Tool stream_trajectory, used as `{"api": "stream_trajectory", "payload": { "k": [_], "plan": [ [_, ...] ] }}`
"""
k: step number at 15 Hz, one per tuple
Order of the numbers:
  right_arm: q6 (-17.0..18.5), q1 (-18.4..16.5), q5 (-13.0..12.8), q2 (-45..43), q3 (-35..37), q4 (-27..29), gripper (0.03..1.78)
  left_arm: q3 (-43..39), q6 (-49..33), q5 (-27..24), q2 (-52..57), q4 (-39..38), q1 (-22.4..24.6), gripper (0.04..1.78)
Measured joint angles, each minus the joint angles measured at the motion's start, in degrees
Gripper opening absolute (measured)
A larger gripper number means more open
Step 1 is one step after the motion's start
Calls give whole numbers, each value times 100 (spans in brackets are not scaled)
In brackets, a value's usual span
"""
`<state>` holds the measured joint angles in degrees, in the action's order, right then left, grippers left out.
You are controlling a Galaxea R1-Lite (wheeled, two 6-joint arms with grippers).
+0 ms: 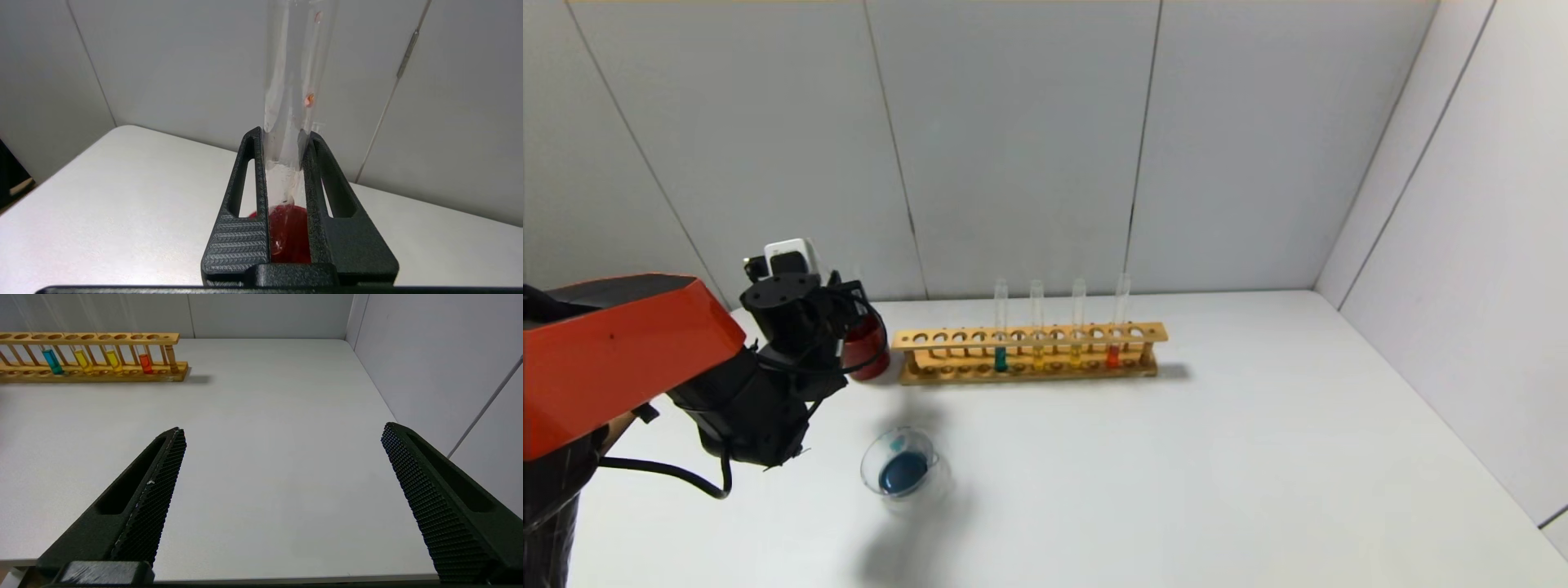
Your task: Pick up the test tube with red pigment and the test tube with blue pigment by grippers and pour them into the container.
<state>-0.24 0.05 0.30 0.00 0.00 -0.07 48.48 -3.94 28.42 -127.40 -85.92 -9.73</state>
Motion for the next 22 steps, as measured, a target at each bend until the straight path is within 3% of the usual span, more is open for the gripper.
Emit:
{"api": "stream_trajectory", "payload": {
  "k": [15, 18, 22],
  "plan": [
    [0, 2, 0, 0, 0, 0, 175, 22, -182, -77, -372, -126, 59, 33],
    [2, 2, 0, 0, 0, 0, 175, 9, -151, -80, -319, -116, 59, 54],
    [0, 2, 0, 0, 0, 0, 175, -13, -118, -91, -201, -85, 37, 118]
  ]
}}
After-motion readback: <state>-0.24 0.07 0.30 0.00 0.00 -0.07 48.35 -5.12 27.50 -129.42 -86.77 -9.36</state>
